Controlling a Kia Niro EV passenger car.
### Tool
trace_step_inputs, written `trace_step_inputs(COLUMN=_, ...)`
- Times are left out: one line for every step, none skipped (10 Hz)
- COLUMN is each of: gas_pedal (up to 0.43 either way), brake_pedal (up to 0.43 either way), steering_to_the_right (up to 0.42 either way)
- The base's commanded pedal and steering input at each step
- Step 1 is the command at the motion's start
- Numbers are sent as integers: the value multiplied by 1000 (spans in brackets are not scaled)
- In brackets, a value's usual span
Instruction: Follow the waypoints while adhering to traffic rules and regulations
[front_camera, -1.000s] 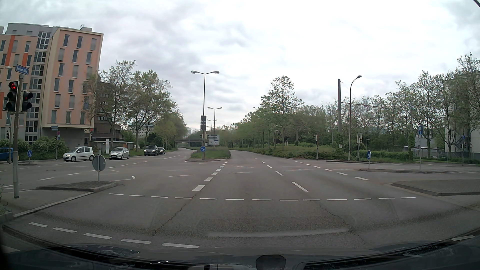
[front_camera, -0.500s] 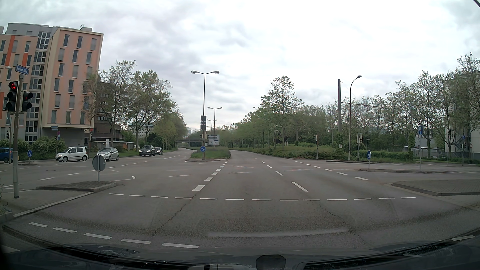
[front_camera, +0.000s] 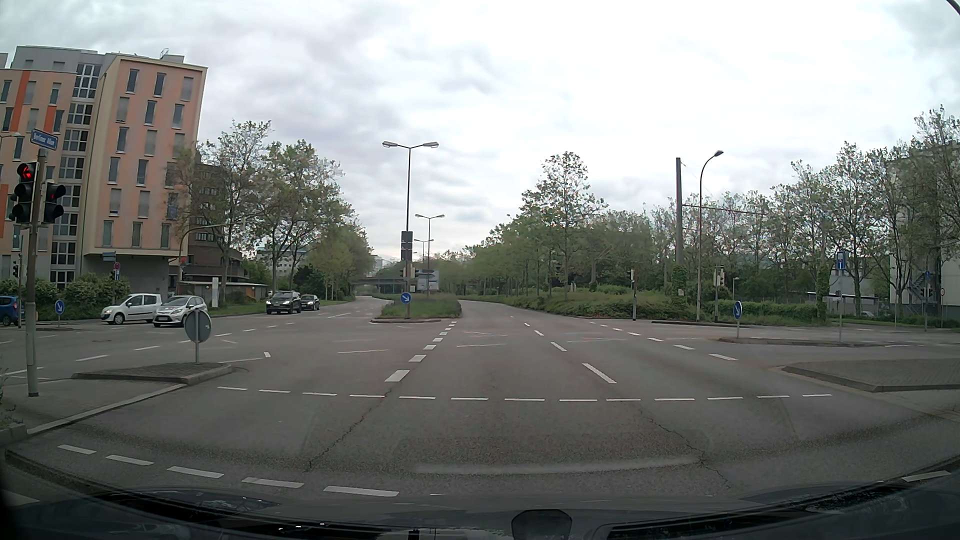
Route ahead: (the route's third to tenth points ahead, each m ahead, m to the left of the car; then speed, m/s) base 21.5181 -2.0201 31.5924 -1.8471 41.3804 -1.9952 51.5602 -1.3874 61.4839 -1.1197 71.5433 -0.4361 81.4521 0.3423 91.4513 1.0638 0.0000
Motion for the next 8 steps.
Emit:
trace_step_inputs(gas_pedal=0, brake_pedal=226, steering_to_the_right=12)
trace_step_inputs(gas_pedal=0, brake_pedal=226, steering_to_the_right=12)
trace_step_inputs(gas_pedal=0, brake_pedal=226, steering_to_the_right=12)
trace_step_inputs(gas_pedal=0, brake_pedal=226, steering_to_the_right=13)
trace_step_inputs(gas_pedal=0, brake_pedal=226, steering_to_the_right=12)
trace_step_inputs(gas_pedal=0, brake_pedal=226, steering_to_the_right=12)
trace_step_inputs(gas_pedal=0, brake_pedal=226, steering_to_the_right=12)
trace_step_inputs(gas_pedal=0, brake_pedal=226, steering_to_the_right=12)
